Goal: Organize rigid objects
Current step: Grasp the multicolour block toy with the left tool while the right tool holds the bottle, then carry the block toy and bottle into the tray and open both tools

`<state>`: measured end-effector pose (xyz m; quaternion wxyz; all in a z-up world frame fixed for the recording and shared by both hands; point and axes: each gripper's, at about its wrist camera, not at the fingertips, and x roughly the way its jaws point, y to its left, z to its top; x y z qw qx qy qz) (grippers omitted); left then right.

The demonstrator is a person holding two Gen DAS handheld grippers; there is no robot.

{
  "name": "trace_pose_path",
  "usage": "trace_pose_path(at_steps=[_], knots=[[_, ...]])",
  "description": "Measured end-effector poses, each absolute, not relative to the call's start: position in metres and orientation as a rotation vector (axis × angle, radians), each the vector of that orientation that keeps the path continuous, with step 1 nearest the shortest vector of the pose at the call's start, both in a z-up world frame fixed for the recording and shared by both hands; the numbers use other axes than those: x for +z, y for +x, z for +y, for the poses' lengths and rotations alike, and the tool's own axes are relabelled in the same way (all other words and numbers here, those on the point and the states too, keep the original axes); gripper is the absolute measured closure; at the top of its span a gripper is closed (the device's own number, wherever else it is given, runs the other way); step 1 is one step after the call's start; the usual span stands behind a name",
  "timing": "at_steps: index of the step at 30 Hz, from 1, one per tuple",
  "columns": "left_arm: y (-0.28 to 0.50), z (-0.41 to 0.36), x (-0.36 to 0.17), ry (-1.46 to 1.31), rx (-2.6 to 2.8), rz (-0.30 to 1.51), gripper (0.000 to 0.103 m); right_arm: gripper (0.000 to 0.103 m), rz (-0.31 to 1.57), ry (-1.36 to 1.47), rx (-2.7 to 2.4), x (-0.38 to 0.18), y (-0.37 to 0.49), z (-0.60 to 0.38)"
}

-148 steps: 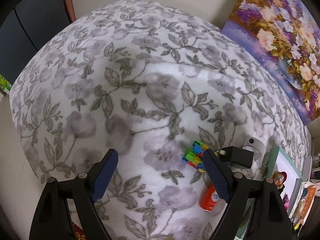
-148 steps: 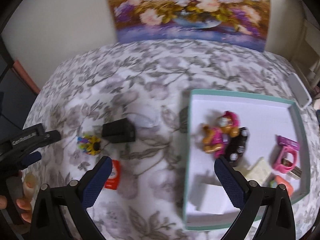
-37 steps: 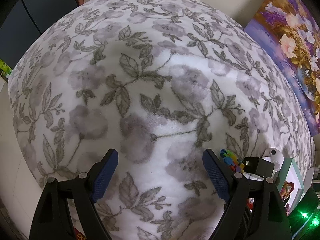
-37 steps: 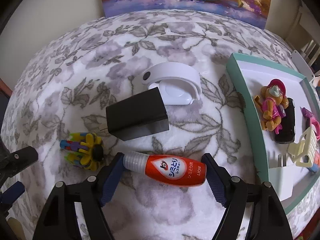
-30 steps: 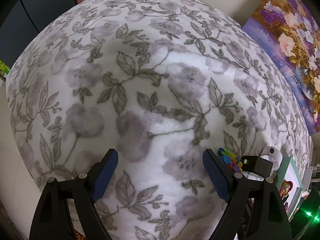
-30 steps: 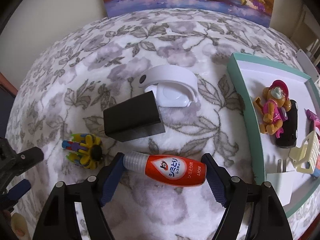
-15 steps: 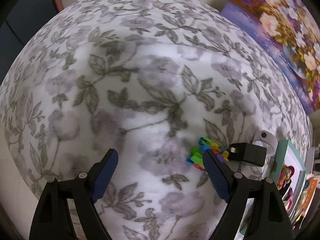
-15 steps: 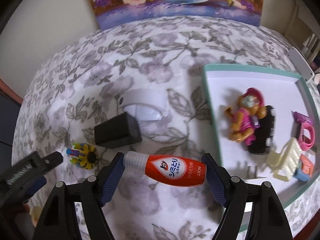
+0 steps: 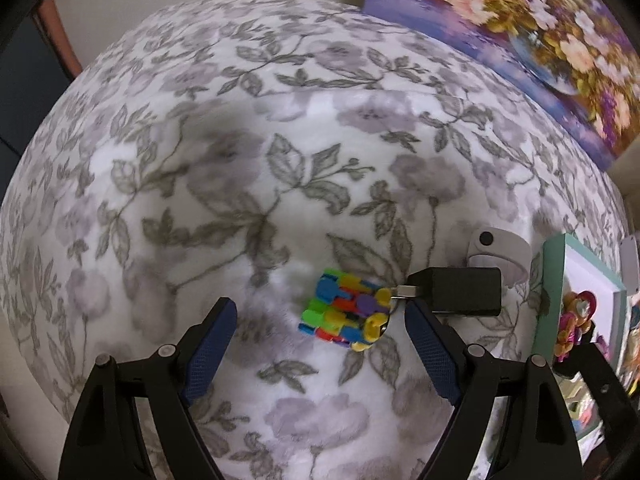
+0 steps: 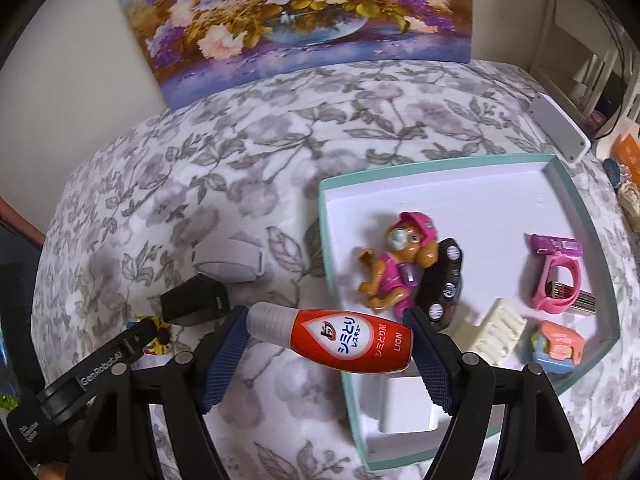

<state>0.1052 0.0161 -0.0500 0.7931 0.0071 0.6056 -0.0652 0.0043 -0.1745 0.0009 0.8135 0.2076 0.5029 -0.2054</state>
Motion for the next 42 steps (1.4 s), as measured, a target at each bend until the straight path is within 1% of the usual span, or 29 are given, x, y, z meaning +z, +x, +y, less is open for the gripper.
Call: trace_pose_path(at_steps=[2, 4, 5, 7, 11, 13, 19, 25, 29, 35, 42], knots=[[0.106, 0.012, -0.054, 0.033, -0.139, 1.301, 0.02, 0.023, 1.072, 0.452, -0.44, 0.002, 0.002, -0.179], [0.109, 0.008, -0.06, 0.045, -0.133, 1.304, 0.035, 0.023, 1.07, 0.457, -0.44, 0.003, 0.0, -0.182], [0.108, 0.009, -0.061, 0.047, -0.133, 1.307, 0.038, 0.023, 1.07, 0.459, -0.438, 0.004, -0.001, -0.183], [0.108, 0.006, -0.063, 0.046, -0.138, 1.308, 0.054, 0.023, 1.07, 0.463, -0.436, 0.004, -0.002, -0.185], [0.106, 0.004, -0.058, 0.065, -0.123, 1.283, 0.056, 0.023, 1.067, 0.475, -0.429, 0.006, -0.004, -0.188], [0.106, 0.004, -0.053, 0.066, -0.115, 1.266, 0.059, 0.023, 1.066, 0.474, -0.431, 0.008, -0.005, -0.189], [0.099, 0.002, -0.037, 0.063, -0.111, 1.235, 0.059, 0.023, 1.063, 0.482, -0.43, 0.011, -0.009, -0.195], [0.083, -0.001, -0.002, 0.057, -0.109, 1.143, 0.059, 0.023, 1.049, 0.507, -0.436, 0.017, -0.017, -0.209], [0.072, -0.009, 0.018, 0.004, -0.168, 1.11, 0.059, 0.023, 1.04, 0.523, -0.451, 0.022, -0.025, -0.222], [0.054, -0.039, 0.038, -0.004, -0.252, 1.071, 0.059, 0.023, 1.045, 0.54, -0.481, 0.022, -0.035, -0.245], [0.028, -0.112, 0.057, 0.095, -0.391, 1.01, 0.059, 0.023, 1.061, 0.58, -0.592, 0.01, -0.053, -0.294]])
